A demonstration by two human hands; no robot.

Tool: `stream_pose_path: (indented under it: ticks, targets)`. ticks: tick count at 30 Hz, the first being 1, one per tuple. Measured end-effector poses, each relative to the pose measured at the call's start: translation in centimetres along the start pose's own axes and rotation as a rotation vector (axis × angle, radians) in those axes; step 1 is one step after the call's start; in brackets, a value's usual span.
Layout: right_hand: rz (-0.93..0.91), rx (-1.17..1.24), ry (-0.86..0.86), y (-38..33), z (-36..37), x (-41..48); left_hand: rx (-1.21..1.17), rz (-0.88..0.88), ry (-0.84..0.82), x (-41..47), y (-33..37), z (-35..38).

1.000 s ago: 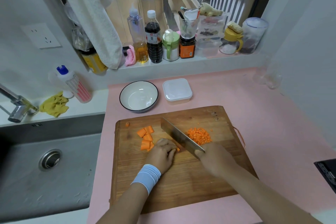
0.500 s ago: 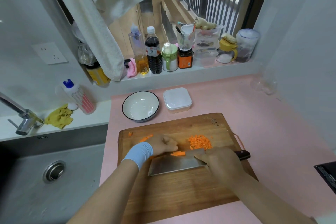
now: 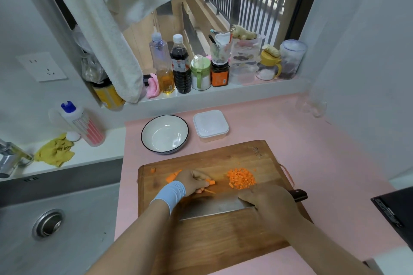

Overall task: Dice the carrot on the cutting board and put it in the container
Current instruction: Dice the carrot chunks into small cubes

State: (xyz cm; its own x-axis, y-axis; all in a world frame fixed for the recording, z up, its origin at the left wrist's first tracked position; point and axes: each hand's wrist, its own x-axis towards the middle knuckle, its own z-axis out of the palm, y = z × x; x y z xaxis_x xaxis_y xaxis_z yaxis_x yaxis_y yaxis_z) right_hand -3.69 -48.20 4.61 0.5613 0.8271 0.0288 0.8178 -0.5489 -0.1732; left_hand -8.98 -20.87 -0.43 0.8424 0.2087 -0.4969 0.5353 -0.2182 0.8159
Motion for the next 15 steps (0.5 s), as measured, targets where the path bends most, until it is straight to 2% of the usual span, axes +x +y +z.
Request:
stream_pose_path:
  ticks: [4,10,15]
  targets:
    - [0.071,0.049,-0.031,0.8,-0.6,-0.9,-0.042,-0.006,0.030,0.6,-0.7,-0.8]
    - [0.248,0.126,-0.048,0.8,-2.0,-1.6,0.118,0.111,0.064,1.4,-0.9,-0.1]
    - [0.400,0.176,-0.207,0.4,-2.1,-1.4,0.249,0.165,0.102,1.6,-0.7,-0.4]
